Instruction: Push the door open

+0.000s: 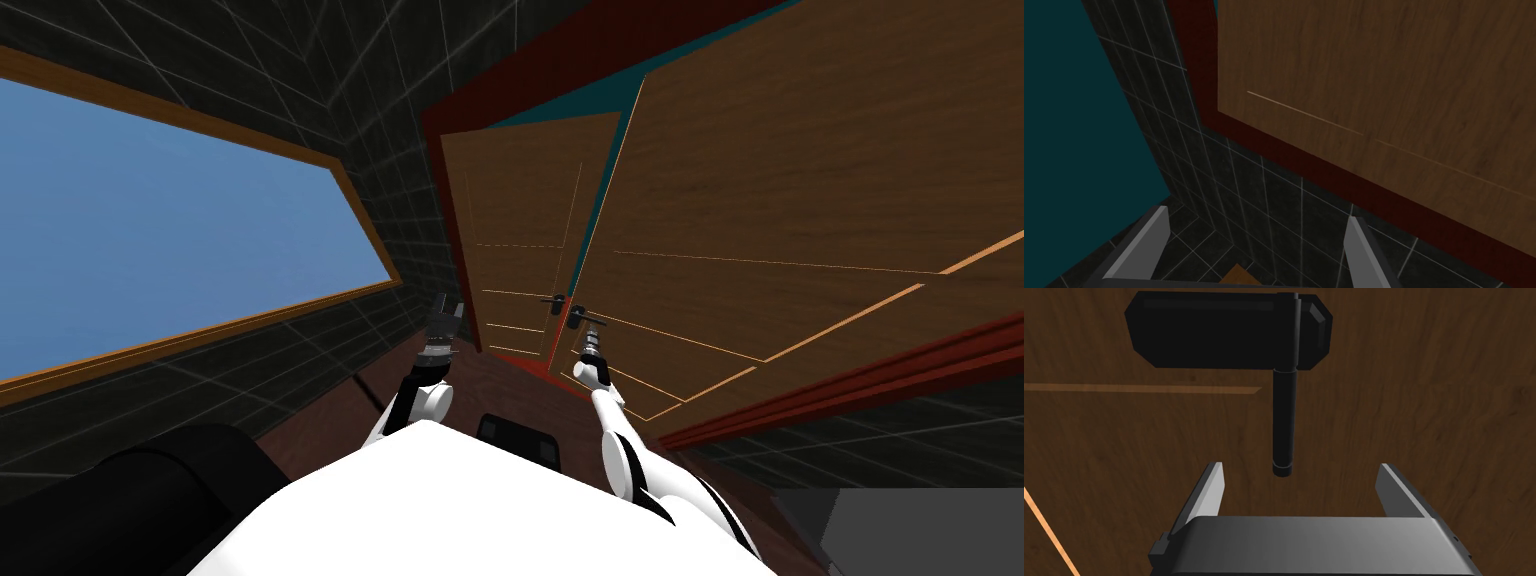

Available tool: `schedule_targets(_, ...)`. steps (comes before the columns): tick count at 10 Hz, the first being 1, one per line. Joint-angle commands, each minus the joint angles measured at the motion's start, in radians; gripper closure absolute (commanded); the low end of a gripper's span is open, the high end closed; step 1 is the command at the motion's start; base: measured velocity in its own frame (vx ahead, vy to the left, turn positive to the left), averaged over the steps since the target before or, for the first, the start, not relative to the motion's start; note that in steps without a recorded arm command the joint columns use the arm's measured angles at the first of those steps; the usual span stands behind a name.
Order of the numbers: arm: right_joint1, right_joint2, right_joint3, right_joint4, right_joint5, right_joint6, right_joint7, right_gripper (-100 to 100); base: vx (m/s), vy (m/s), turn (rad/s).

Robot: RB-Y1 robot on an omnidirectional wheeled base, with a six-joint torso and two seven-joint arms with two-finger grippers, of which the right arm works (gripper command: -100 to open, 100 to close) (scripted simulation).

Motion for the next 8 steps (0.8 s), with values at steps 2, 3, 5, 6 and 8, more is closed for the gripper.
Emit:
schedule_targets(2, 0.005, 0.01, 0.002, -0.01, 0.001, 0.003, 0.002, -100, -0.072, 0.039, 0.004)
schedule_targets(3, 0.008, 0.006, 0.0, -0.011, 0.001, 0.001, 0.003, -100, 0.081, -0.03, 0.012)
schedule_targets(5, 0.011, 0.003, -0.002, -0.01, 0.0, -0.003, 0.003, -100, 0.177, -0.056, 0.015)
schedule_targets(6, 0.012, 0.0, -0.004, -0.01, -0.001, -0.006, 0.002, -100, 0.237, -0.086, 0.021)
schedule_targets(8, 0.015, -0.002, -0.007, -0.009, -0.002, -0.012, 0.002, -100, 0.19, -0.087, 0.03)
